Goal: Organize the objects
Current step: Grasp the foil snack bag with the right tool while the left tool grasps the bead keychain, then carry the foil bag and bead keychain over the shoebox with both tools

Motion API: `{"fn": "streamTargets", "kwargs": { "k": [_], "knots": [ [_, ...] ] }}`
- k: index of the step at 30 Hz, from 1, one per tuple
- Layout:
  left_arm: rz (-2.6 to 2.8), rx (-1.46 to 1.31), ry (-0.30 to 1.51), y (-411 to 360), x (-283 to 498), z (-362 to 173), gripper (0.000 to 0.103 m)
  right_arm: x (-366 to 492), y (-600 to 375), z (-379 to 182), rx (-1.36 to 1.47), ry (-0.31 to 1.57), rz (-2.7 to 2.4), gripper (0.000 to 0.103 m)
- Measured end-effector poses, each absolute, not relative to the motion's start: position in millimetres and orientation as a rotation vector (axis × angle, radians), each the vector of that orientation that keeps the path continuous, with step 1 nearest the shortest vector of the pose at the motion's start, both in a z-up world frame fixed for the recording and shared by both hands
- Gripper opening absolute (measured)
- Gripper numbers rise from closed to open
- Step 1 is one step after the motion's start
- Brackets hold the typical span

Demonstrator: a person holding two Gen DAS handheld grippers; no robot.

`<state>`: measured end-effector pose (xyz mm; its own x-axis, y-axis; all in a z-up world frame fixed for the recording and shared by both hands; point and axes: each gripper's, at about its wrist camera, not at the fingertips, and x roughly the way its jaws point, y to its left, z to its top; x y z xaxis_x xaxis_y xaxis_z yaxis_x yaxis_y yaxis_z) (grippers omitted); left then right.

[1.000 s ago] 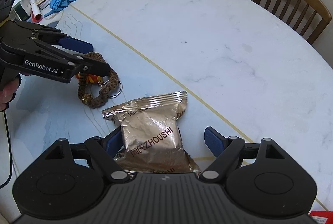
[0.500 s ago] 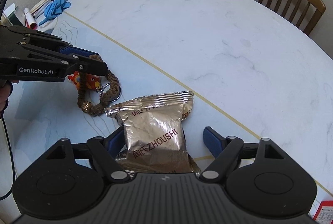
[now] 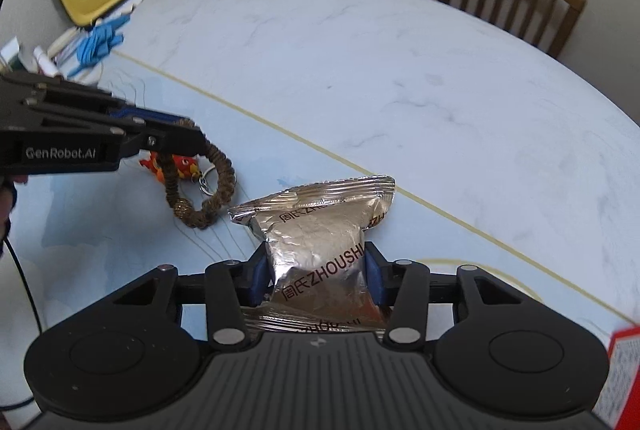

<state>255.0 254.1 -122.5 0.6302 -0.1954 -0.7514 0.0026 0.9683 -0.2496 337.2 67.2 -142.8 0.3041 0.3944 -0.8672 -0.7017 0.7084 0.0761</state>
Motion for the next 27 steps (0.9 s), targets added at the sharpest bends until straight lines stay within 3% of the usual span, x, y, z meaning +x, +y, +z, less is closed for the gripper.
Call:
{"fn": "streamTargets", "kwargs": {
  "k": [27],
  "knots": [
    [-0.292, -0.156, 0.839, 108, 212, -42, 0.008, 248, -96, -45, -0.158, 0.975, 0.562, 0.046]
  ]
}}
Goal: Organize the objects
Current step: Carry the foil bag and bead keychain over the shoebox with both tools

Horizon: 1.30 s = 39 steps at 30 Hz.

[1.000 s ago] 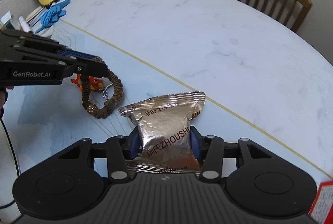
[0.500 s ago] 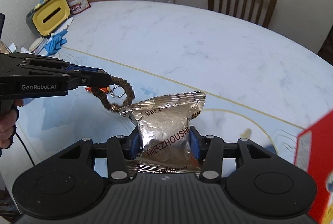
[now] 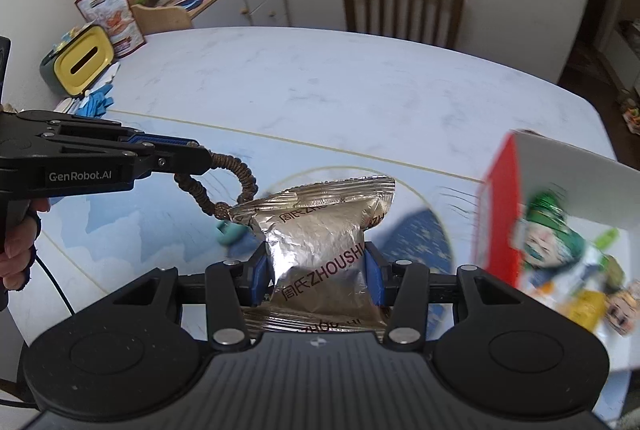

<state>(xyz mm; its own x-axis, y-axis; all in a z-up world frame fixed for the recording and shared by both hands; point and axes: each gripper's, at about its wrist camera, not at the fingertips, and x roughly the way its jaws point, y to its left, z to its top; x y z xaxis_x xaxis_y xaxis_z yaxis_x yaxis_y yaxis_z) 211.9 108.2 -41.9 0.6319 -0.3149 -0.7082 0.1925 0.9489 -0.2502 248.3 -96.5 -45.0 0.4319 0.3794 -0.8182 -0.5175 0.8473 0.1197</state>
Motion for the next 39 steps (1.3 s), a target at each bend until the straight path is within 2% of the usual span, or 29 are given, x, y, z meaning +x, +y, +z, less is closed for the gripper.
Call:
{"fn": "streamTargets", "kwargs": {
  "k": [22, 39],
  "knots": [
    [-0.406, -0.085, 0.819, -52, 237, -23, 0.008, 256, -274, -34, -0.057, 0.96, 0.399, 0.046],
    [-0.496, -0.029, 0.886, -159, 278, -42, 0.008, 330, -364, -47, -0.107, 0.936, 0.248, 0.046]
  ]
}}
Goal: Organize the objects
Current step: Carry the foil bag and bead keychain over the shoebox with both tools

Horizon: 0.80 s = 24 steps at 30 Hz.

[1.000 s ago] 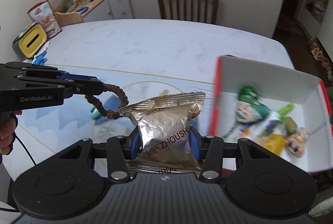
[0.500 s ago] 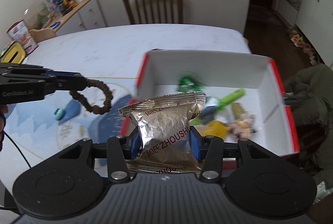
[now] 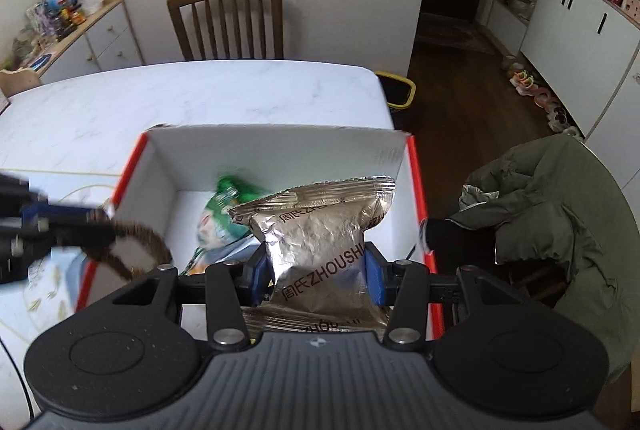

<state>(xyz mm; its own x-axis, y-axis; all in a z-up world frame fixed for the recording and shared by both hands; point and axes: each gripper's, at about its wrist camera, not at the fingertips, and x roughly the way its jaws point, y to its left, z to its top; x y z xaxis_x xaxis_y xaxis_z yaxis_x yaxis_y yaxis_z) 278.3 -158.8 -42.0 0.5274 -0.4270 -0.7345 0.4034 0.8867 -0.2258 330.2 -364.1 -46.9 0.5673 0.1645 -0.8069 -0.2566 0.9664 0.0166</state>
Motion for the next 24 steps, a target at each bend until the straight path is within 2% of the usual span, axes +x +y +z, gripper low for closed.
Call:
{"fn": "streamTargets", "kwargs": {
  "k": [10, 24],
  "knots": [
    [-0.528, 0.014, 0.945, -211, 294, -65, 0.008, 376, -361, -74, -0.153, 0.969, 0.265, 0.046],
    [-0.506, -0.029, 1.002, -233, 328, -92, 0.008, 414, -352, -120, -0.191, 1.057, 0.3, 0.046]
  ]
}}
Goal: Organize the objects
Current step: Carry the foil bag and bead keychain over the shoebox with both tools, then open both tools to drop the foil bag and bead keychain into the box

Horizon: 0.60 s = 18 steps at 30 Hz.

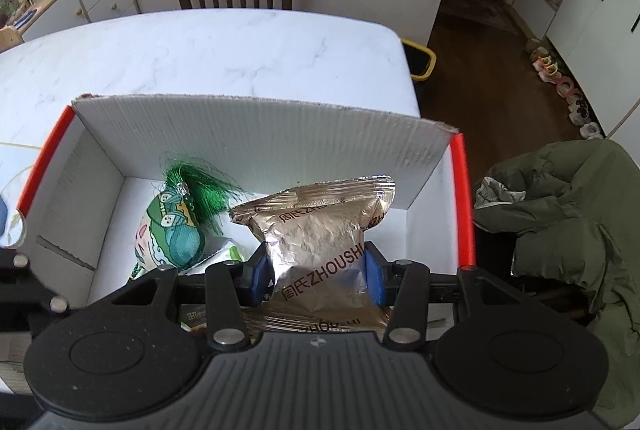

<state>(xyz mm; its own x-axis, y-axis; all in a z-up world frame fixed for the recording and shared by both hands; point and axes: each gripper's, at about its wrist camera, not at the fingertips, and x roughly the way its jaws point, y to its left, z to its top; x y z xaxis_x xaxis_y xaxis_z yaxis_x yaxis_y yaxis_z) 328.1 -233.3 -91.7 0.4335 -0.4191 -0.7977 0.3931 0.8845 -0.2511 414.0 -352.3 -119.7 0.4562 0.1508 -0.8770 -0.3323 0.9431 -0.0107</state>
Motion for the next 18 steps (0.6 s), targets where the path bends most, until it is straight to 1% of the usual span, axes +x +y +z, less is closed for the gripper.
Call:
{"fn": "streamTargets", "kwargs": {
  "k": [10, 14, 18],
  "knots": [
    [-0.43, -0.02, 1.052, -224, 347, -116, 0.009, 425, -351, -137, -0.208, 1.102, 0.308, 0.047],
    [-0.428, -0.008, 1.079, -224, 349, -123, 0.014, 425, -350, -141, -0.214, 1.11, 0.31, 0.047],
    [-0.431, 0.016, 1.084, -227, 350, -125, 0.017, 425, -351, -141, -0.207, 1.113, 0.307, 0.047]
  ]
}}
